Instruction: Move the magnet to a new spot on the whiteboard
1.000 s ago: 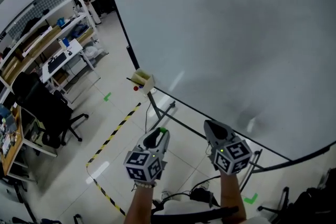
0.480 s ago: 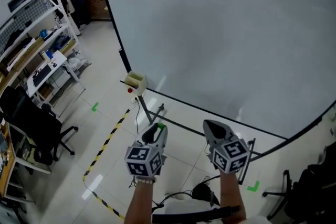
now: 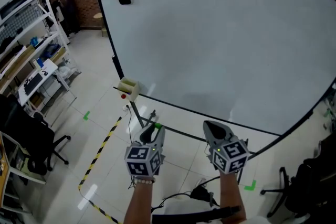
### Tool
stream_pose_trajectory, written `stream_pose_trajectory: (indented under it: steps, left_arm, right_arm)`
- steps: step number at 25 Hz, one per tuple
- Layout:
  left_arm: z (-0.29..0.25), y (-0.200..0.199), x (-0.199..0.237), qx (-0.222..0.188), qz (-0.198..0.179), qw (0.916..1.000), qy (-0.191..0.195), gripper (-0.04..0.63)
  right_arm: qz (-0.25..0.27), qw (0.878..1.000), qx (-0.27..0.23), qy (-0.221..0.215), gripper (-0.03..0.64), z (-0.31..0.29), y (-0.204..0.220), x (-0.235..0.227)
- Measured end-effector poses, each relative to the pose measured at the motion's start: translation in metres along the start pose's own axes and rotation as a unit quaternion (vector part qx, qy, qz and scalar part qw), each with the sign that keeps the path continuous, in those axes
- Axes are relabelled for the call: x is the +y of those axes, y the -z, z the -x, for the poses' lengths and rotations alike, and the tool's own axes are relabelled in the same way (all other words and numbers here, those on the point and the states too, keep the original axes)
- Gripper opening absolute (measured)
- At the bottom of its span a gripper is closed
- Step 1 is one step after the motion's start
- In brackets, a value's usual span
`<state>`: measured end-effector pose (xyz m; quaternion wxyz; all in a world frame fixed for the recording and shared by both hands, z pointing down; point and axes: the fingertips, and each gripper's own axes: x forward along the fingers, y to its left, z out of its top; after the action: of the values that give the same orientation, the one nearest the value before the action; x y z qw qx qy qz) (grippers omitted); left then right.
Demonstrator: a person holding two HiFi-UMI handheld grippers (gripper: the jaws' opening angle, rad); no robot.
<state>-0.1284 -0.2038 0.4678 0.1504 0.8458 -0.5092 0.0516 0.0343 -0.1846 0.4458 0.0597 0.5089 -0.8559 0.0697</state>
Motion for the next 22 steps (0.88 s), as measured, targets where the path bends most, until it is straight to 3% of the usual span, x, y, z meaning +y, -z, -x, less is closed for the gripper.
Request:
stream_pose_trajectory:
  steps: [12, 22]
  left_arm:
    - [-0.015, -0.013, -0.006, -0.01, -0.004, 0.9999, -0.005, 0.121]
    - [-0.055, -0.047, -0.011, -0.022, -0.027, 0.9994, -0.003, 0.121]
  right_arm:
    - [0.006, 1.0, -0.007, 0.004, 0.009, -0.005, -0.01, -0.015]
    - [-0.015, 1.0, -0.001, 0.01, 0.008, -0.021, -0.022, -0.045]
